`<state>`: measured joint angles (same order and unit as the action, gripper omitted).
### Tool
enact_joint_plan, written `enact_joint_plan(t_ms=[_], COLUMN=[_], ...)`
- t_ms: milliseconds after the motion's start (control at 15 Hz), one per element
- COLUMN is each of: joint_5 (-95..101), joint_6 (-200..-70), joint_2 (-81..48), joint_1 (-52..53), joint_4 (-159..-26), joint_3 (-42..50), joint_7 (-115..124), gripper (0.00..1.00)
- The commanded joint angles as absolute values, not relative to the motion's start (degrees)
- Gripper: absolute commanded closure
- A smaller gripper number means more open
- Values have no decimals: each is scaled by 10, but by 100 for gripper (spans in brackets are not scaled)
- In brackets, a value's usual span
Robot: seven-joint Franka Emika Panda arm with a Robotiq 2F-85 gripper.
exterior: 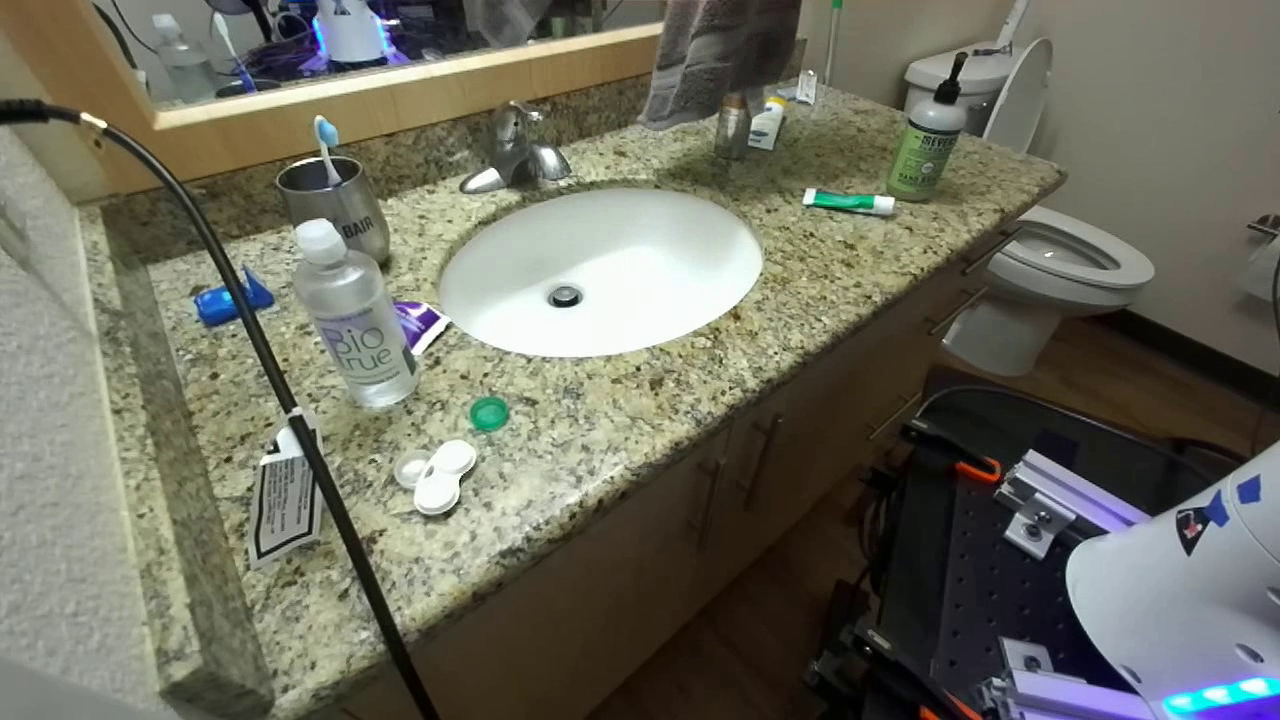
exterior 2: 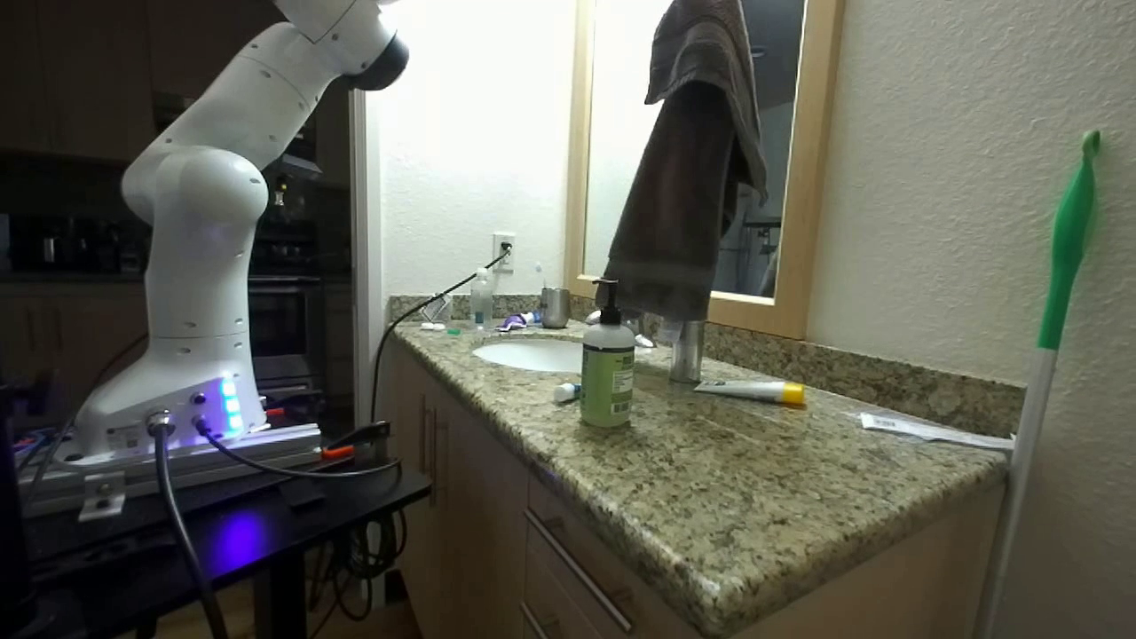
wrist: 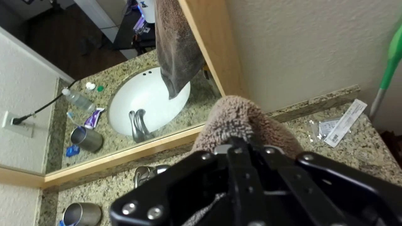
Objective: Move the towel to the left side of the counter
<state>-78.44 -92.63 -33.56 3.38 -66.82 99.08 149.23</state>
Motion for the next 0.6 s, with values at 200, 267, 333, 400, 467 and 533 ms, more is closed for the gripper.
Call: enact_joint_plan(t_ms=[200, 267, 333, 400, 467, 533], joint_5=[-899, -902, -905, -910, -836, -914], joint_6=[-898, -902, -907, -917, -984, -927], joint_2=[-450, -460, -472, -484, -422, -507], joint_1=[60, 65, 69, 69, 100, 53], joint_4=[-850, -877, -905, -930, -951, -966], joint_3=[1120, 1126, 1127, 1123, 1076, 1110], joint_7=[1493, 1493, 1493, 1493, 1493, 1493], gripper=[99, 99, 99, 99, 99, 99])
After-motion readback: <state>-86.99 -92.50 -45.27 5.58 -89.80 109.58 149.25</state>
